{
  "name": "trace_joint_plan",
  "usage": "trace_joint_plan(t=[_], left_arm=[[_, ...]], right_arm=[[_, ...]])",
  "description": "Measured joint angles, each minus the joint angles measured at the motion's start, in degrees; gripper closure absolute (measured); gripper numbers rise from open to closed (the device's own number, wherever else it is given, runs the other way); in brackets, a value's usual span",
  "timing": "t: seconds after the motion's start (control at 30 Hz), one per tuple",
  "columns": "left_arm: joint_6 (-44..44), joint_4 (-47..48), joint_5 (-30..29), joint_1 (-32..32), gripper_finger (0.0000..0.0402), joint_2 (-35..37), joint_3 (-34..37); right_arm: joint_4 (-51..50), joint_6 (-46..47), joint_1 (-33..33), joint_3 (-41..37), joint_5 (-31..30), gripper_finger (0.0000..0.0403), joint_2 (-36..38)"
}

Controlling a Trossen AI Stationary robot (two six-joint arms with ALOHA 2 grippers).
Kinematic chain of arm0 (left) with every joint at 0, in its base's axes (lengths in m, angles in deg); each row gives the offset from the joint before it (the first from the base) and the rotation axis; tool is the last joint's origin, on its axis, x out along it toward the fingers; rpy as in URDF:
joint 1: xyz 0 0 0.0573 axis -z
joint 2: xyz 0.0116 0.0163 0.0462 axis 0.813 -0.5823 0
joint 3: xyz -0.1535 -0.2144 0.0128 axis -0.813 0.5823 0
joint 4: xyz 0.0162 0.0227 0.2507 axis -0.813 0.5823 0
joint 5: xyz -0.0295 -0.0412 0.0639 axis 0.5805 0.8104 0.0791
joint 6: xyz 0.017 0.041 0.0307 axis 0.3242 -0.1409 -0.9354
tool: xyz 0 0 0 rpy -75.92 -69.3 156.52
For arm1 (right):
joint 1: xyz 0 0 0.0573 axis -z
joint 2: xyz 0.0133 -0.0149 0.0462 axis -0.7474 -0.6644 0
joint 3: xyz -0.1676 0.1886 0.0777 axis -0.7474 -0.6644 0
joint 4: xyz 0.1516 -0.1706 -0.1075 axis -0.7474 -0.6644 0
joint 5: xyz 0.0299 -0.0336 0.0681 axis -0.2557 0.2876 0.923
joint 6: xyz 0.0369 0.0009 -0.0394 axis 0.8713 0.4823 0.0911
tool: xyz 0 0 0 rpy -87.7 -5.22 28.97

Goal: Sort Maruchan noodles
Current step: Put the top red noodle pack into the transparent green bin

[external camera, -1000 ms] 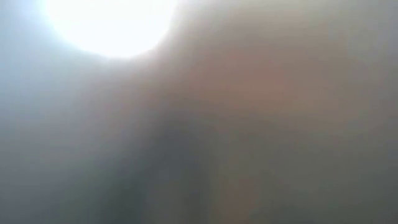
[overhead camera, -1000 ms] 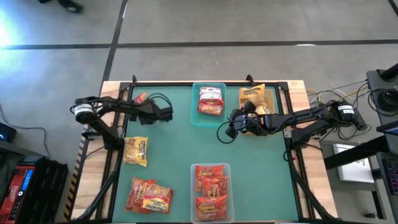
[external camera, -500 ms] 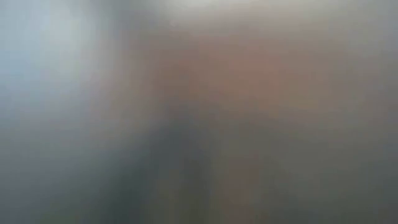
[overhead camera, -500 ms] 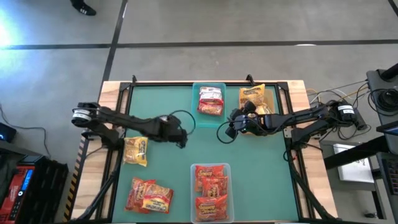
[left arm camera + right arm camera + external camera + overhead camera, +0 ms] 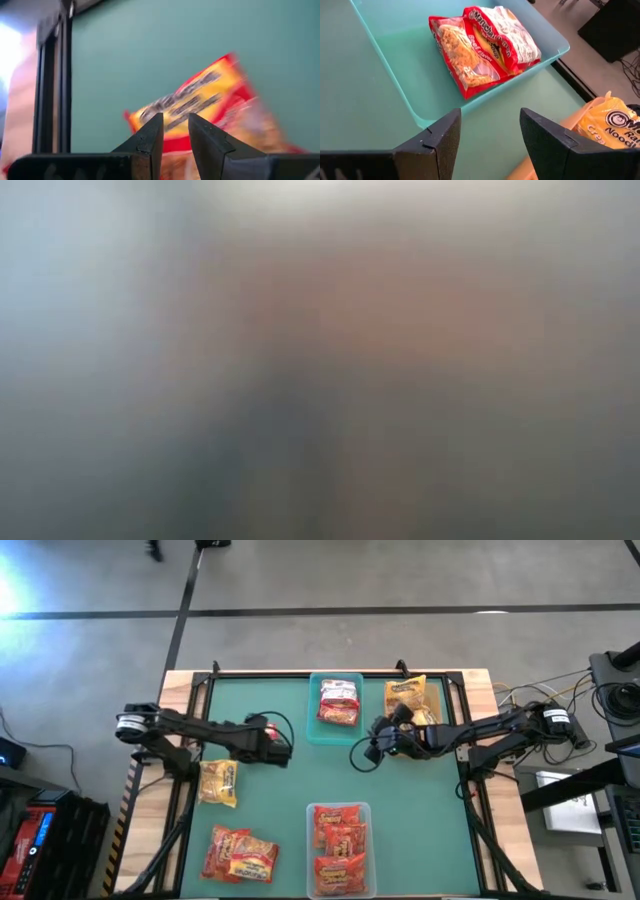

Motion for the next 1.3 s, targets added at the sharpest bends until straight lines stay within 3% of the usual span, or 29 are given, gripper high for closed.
trace_joint_plan(t=[0.1, 0.4, 0.7, 0.97, 1.3], left_arm=[[2.6, -0.7, 2.8, -2.2, 0.0326, 0.0, 3.6], [3.8, -8.6, 3.0, -10.1, 0.0326, 0.0, 8.8], [-8.6, -23.7, 4.6, -14.1, 0.0326, 0.0, 10.0], [-24.2, -38.7, 16.6, -14.3, 0.0326, -2.2, 9.9], [-31.4, -44.1, 33.3, -6.8, 0.0326, -3.6, 9.4]], right_arm=[[0.4, 0.5, 0.0, -1.1, 0.0, 0.0209, 0.0], [2.6, 1.1, 0.0, -2.1, 0.0, 0.0209, 0.0], [2.7, 1.2, 0.0, -2.1, 0.0, 0.0209, 0.0], [2.6, 1.2, 0.0, -2.1, 0.1, 0.0209, 0.0], [2.2, 0.3, 0.0, -2.1, 0.4, 0.0209, 0.0]])
